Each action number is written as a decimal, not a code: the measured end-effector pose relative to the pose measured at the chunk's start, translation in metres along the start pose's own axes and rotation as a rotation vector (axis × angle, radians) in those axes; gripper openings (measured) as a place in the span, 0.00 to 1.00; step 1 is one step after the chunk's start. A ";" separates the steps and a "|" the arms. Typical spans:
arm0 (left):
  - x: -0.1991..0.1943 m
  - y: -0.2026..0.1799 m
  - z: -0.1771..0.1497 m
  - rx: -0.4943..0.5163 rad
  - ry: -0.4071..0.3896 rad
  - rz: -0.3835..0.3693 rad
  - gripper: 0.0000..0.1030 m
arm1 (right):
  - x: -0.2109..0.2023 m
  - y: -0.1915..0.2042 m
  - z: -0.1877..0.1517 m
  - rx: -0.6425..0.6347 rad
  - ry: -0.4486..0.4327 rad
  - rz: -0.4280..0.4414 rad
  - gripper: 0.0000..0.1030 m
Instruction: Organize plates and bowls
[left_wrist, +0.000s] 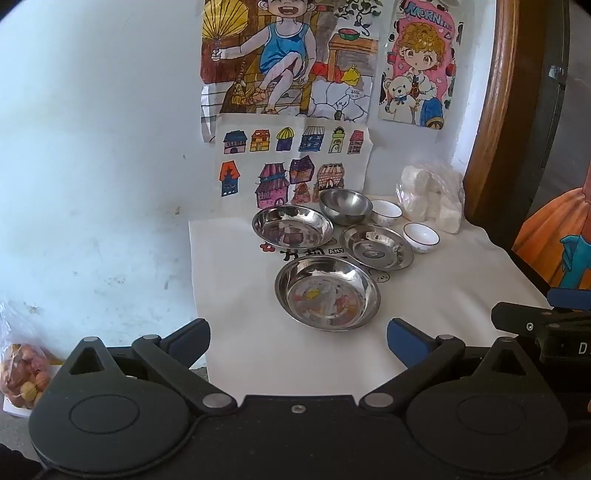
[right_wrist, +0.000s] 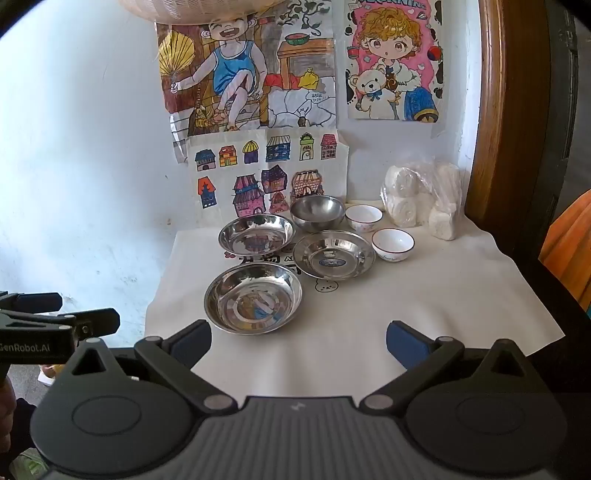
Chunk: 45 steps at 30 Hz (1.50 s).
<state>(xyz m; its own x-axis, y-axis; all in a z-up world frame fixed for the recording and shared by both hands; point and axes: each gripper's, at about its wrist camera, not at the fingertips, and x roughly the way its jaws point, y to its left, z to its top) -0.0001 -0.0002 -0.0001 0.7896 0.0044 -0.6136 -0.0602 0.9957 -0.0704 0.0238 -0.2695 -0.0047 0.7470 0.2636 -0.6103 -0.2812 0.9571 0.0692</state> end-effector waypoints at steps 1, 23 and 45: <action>0.000 0.000 0.000 -0.001 0.001 -0.001 0.99 | 0.000 0.000 0.000 0.000 -0.001 0.001 1.00; -0.004 -0.007 -0.002 0.014 0.007 -0.006 0.99 | -0.005 -0.001 -0.002 0.006 -0.005 0.004 1.00; -0.004 -0.010 -0.006 0.016 0.010 -0.009 0.99 | -0.011 -0.004 -0.001 0.007 -0.004 0.007 1.00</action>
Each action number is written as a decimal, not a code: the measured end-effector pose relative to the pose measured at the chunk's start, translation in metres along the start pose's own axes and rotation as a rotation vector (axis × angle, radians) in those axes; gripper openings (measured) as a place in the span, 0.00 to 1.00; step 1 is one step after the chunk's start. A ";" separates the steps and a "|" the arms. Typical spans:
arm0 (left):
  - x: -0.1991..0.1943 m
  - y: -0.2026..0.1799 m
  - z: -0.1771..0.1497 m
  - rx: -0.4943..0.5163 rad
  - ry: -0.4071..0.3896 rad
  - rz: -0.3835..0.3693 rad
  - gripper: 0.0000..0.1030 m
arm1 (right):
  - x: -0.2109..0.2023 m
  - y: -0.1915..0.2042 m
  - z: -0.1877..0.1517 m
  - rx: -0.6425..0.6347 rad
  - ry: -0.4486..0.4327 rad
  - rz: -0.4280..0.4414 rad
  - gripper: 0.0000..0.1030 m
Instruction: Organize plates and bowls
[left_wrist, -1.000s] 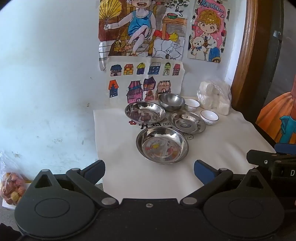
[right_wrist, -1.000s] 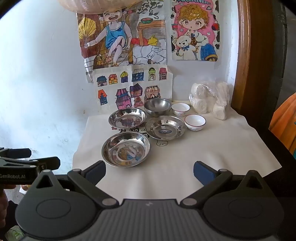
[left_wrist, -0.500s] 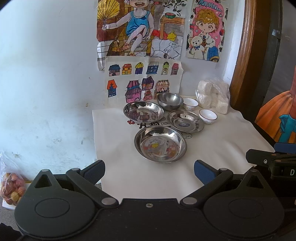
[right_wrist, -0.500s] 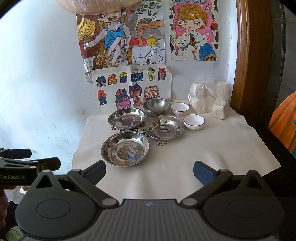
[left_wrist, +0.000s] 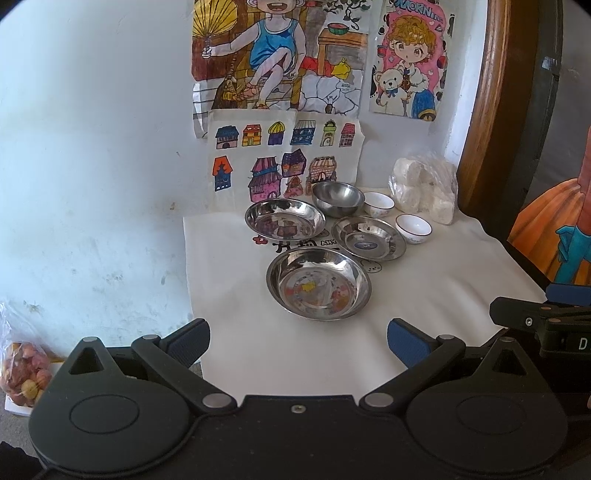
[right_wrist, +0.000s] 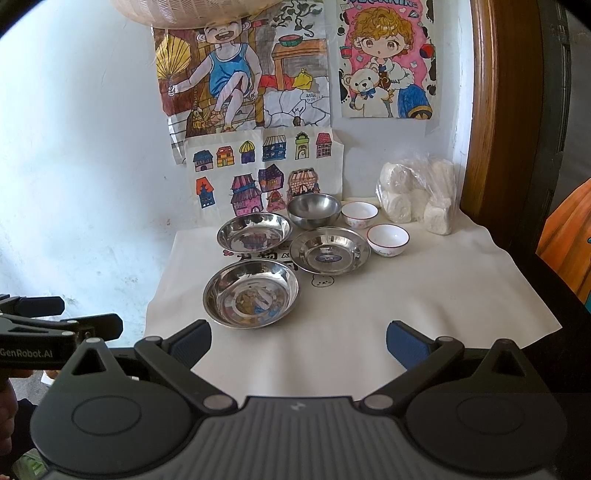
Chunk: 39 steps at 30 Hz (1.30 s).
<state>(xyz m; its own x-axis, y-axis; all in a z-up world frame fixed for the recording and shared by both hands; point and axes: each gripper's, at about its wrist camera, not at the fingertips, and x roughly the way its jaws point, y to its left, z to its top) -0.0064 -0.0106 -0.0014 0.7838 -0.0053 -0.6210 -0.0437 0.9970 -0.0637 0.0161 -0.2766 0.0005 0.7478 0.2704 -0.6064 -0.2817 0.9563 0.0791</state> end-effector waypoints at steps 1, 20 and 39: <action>0.000 -0.001 -0.001 0.001 0.000 0.001 0.99 | 0.000 0.000 0.000 0.000 0.000 -0.001 1.00; 0.000 -0.004 -0.005 0.001 0.011 -0.003 0.99 | 0.000 0.001 -0.001 0.003 0.002 0.002 1.00; 0.010 0.002 -0.002 -0.003 0.030 -0.003 0.99 | 0.008 -0.003 -0.003 0.000 0.013 0.002 1.00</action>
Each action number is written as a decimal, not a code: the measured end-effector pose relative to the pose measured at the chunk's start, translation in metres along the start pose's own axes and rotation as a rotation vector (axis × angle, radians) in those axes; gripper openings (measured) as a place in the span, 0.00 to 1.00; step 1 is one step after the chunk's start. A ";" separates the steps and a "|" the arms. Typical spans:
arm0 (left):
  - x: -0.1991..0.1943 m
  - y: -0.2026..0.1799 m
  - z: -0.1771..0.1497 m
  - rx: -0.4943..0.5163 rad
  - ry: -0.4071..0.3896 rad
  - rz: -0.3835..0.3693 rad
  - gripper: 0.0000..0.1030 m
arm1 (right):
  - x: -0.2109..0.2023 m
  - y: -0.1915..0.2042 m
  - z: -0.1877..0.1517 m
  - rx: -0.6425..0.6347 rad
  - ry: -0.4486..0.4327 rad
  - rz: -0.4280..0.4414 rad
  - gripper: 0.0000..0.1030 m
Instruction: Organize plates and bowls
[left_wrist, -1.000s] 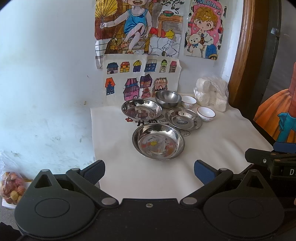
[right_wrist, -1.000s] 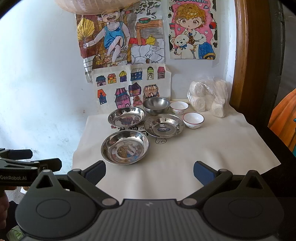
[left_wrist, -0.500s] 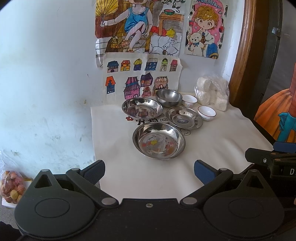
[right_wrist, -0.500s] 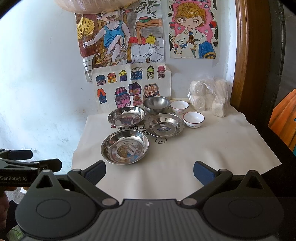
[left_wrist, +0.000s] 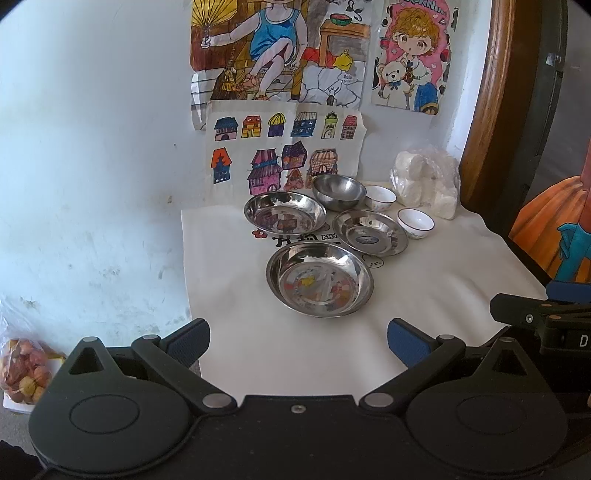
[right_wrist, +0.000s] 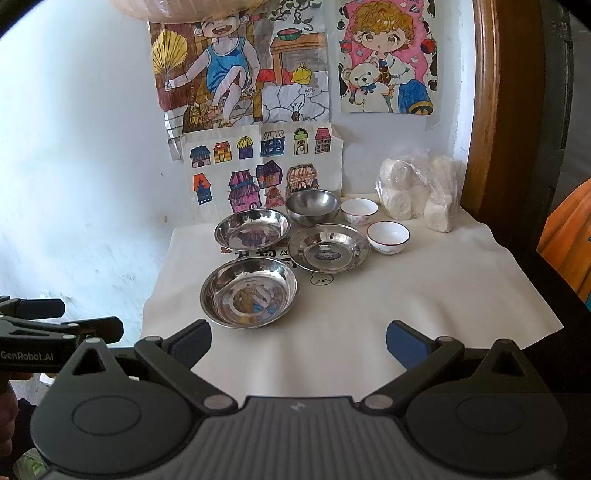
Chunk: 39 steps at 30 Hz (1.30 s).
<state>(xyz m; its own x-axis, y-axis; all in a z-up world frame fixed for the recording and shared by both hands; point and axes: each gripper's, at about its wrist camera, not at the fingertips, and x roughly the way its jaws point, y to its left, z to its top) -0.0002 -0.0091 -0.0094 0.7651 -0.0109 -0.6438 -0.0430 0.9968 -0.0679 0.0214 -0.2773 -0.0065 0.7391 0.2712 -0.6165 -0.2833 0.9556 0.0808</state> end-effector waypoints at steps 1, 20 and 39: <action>0.001 0.000 0.001 0.000 0.002 0.000 0.99 | 0.000 0.000 0.001 0.000 0.000 0.000 1.00; 0.027 0.001 0.012 -0.019 0.096 0.040 0.99 | 0.021 -0.005 0.011 0.004 0.055 0.017 1.00; 0.117 -0.038 0.057 -0.256 0.201 0.213 0.99 | 0.114 -0.093 0.062 -0.116 0.161 0.188 1.00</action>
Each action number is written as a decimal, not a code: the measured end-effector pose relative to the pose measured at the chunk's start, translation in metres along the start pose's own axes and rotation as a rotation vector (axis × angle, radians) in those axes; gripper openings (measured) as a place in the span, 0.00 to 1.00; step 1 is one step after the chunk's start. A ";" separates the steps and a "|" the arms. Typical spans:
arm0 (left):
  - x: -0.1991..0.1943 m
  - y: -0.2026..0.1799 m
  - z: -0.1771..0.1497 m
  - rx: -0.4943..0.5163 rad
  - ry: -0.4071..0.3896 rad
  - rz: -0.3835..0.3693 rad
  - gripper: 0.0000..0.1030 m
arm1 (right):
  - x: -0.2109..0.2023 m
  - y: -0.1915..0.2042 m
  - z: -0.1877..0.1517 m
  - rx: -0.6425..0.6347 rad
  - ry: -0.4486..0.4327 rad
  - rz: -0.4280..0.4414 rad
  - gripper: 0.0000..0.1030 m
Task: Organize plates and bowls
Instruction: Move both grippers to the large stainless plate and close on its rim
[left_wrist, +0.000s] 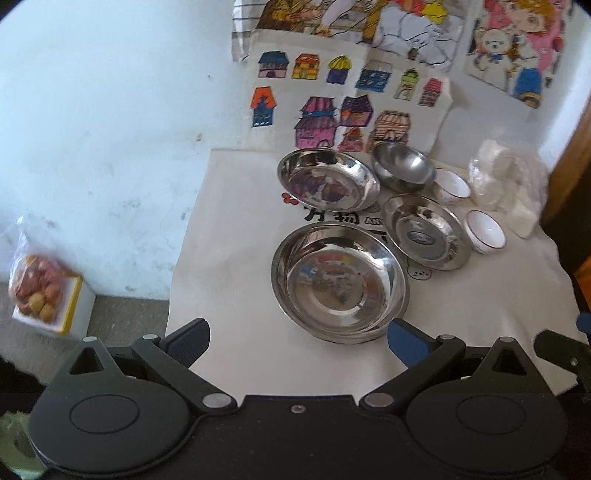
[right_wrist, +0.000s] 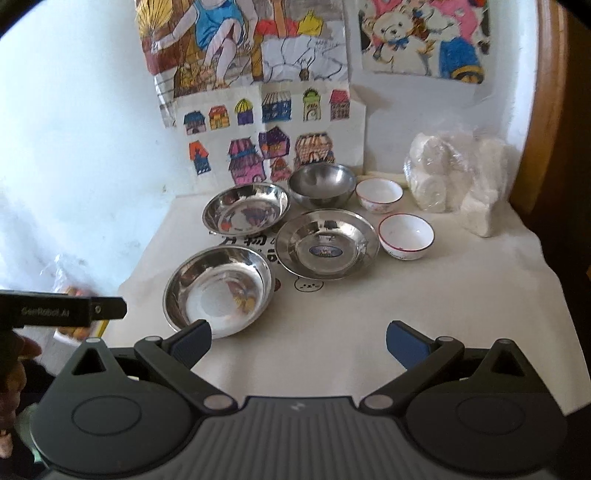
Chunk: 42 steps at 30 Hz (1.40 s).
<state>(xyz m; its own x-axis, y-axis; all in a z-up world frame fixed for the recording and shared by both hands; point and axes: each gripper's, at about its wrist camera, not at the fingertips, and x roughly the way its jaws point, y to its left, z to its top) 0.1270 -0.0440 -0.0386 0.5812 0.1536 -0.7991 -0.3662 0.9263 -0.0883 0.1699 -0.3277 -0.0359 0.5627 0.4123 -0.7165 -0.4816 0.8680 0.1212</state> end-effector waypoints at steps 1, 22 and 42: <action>0.001 -0.002 0.002 -0.005 0.004 0.009 0.99 | 0.002 -0.004 0.001 -0.002 0.002 0.010 1.00; 0.121 0.041 0.123 0.162 0.067 0.005 0.99 | 0.124 0.025 0.056 0.132 0.053 -0.001 1.00; 0.252 0.038 0.169 0.233 0.153 -0.091 0.91 | 0.244 0.021 0.123 0.103 0.078 0.036 0.88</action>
<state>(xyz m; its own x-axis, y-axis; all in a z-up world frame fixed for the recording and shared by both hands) 0.3826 0.0880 -0.1429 0.4814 0.0287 -0.8760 -0.1306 0.9907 -0.0393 0.3799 -0.1744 -0.1238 0.4910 0.4242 -0.7609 -0.4266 0.8786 0.2145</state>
